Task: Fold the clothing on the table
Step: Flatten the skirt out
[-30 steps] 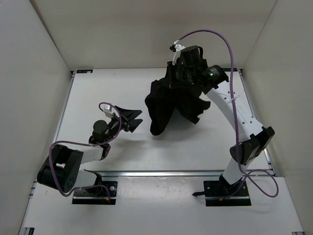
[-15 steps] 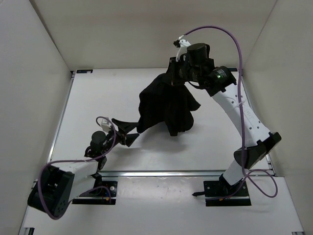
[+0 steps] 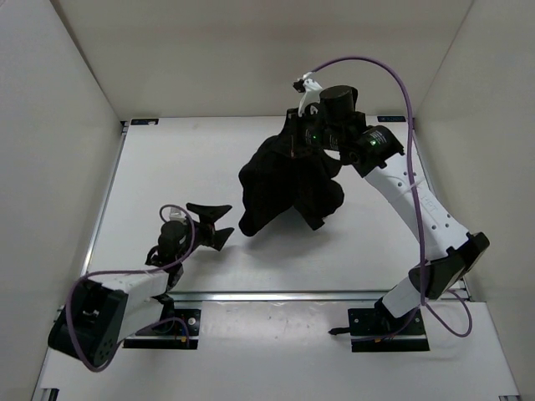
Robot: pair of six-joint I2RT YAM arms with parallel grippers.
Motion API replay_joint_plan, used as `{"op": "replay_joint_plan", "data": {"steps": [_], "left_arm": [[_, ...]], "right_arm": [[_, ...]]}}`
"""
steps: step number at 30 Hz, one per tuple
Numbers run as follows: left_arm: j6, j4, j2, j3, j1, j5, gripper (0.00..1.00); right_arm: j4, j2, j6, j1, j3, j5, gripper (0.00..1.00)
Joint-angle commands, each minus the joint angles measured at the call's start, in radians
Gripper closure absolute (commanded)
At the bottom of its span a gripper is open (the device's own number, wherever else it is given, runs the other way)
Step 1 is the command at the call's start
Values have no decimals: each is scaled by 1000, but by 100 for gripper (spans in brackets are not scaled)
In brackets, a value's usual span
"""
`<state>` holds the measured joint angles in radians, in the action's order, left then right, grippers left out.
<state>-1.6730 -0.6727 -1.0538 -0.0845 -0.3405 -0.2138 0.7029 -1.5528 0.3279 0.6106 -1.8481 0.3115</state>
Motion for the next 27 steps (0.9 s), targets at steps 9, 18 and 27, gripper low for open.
{"op": "replay_joint_plan", "data": {"steps": [9, 18, 27], "left_arm": [[-114, -85, -216, -103, -77, -156, 1], [-136, -195, -238, -159, -46, -177, 100], [195, 113, -157, -350, 208, -331, 100]], "right_arm": [[-152, 39, 7, 11, -48, 50, 100], [-203, 60, 28, 25, 26, 77, 100], [-204, 163, 22, -147, 318, 93, 100]]}}
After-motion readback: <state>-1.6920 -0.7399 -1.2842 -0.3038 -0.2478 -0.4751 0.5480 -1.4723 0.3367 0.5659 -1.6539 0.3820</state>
